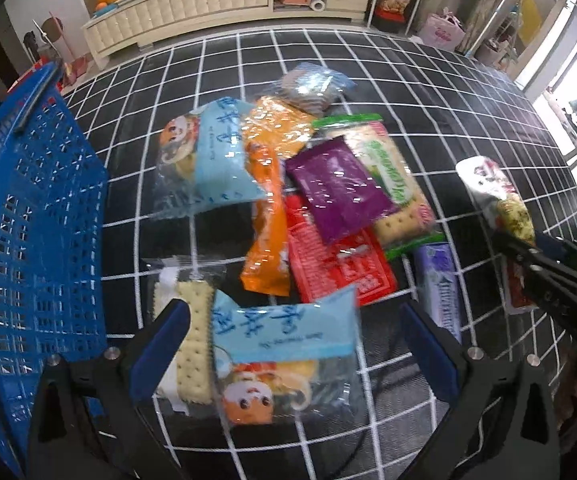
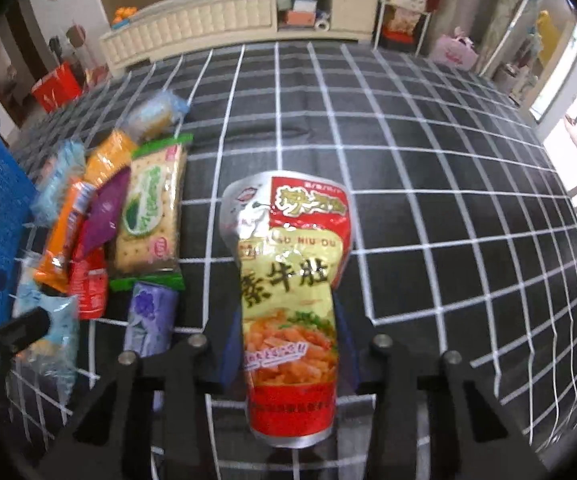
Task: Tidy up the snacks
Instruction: 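Grasp the purple Doublemint pack with the left tool while the right tool grasps the red-yellow pouch, then carry the gum pack with the left tool while the right tool carries the pouch toward the basket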
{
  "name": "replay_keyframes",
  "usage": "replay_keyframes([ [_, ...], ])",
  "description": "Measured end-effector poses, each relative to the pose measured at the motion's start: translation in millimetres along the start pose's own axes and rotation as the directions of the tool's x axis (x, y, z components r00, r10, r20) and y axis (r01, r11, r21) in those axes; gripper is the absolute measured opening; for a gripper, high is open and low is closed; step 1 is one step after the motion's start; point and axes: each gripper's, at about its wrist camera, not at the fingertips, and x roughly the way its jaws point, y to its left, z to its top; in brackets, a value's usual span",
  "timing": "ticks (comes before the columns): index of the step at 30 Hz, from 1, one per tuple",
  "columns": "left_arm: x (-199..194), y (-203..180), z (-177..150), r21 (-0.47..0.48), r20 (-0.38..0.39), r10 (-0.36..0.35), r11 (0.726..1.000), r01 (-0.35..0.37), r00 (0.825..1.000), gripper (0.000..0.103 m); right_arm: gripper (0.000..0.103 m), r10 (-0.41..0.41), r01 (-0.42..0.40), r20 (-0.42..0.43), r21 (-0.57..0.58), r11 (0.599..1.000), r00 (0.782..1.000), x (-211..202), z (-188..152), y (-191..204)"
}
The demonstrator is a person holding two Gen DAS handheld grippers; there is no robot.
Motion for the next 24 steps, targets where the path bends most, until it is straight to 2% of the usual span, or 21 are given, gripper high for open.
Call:
replay_keyframes([
  [5,-1.3,-30.8,3.6,0.026,-0.003,-0.022,0.999,0.022,1.0,0.103,0.045,0.009,-0.011,0.058,0.027,1.0,0.998,-37.3,-5.8,-26.3],
  [9,8.5,-57.3,4.8,0.047,-0.022,-0.038,0.998,0.039,0.999,0.103,0.045,-0.057,0.059,0.108,-0.008,0.998,0.993,-57.7,-20.5,-29.4],
  [14,31.5,-87.5,5.3,0.109,-0.04,0.033,0.994,-0.029,0.999,0.102,0.045,-0.021,0.02,0.082,0.011,1.0,0.996,-52.7,-26.4,-43.7],
  [16,36.0,-96.5,2.6,0.13,-0.023,0.065,0.99,-0.061,0.998,0.102,0.045,-0.025,0.024,0.077,0.015,1.0,0.997,-46.7,-26.8,-50.3],
  [20,46.6,-104.3,6.2,0.133,-0.047,0.06,0.99,-0.054,0.997,0.083,0.045,0.01,-0.012,0.057,0.038,0.999,0.998,-42.4,-32.5,-59.1],
  [24,62.3,-110.8,10.4,0.149,-0.087,0.079,0.987,-0.066,0.993,0.076,0.045,0.028,-0.03,0.051,0.051,0.998,0.998,-37.2,-34.9,-64.0],
])
